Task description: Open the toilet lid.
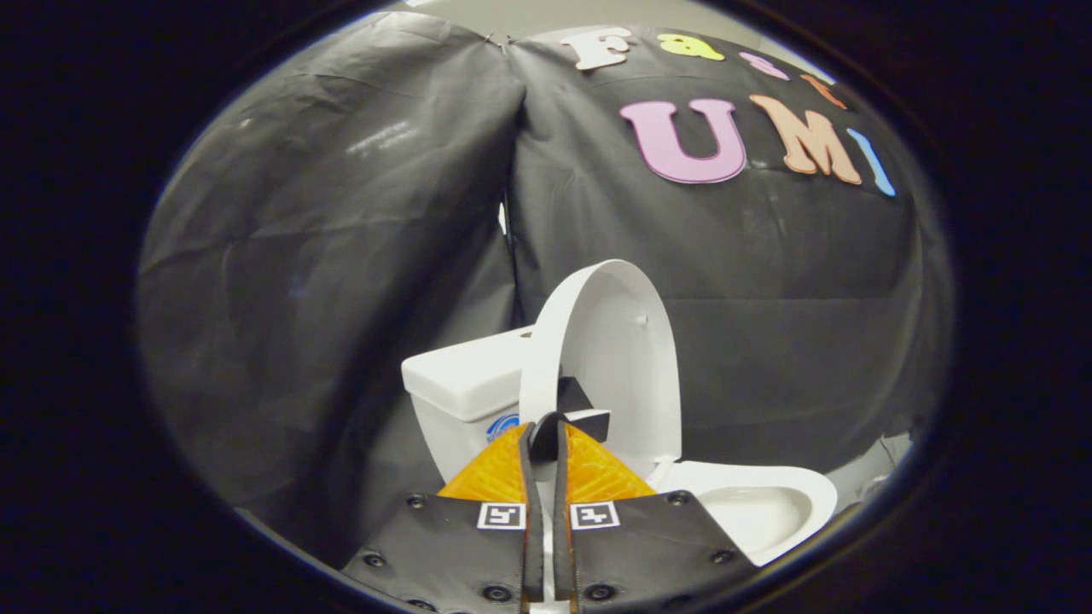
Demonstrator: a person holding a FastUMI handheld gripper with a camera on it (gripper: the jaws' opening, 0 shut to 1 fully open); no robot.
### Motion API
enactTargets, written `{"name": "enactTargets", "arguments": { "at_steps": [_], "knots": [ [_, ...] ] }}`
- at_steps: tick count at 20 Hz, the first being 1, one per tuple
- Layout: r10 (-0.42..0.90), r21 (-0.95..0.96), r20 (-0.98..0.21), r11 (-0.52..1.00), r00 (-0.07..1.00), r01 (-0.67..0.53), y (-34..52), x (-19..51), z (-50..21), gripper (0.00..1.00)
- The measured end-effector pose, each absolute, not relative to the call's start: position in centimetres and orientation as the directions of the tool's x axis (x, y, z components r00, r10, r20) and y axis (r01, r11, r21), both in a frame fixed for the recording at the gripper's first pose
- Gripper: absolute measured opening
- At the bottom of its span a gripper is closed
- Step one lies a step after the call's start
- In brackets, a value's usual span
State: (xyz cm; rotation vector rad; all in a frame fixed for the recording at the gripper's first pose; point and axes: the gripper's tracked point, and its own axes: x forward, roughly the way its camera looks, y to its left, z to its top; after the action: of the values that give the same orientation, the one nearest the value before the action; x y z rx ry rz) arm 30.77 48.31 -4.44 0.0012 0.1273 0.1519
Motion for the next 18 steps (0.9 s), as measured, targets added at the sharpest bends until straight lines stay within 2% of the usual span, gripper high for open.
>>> {"name": "enactTargets", "arguments": {
  "at_steps": [5, 11, 15, 18],
  "knots": [
    [0.162, 0.015, -0.13, 0.987, 0.978, -0.161, 48.4, 30.9, -4.7, 0.05],
    [0.176, 0.028, -0.144, 0.984, 0.974, -0.174, 48.5, 31.1, -4.6, 0.13],
    [0.247, 0.017, -0.167, 0.969, 0.954, -0.248, 49.6, 30.6, -4.5, 0.16],
    [0.29, 0.032, -0.148, 0.957, 0.945, -0.289, 50.0, 30.1, -4.1, 0.3]
  ]
}}
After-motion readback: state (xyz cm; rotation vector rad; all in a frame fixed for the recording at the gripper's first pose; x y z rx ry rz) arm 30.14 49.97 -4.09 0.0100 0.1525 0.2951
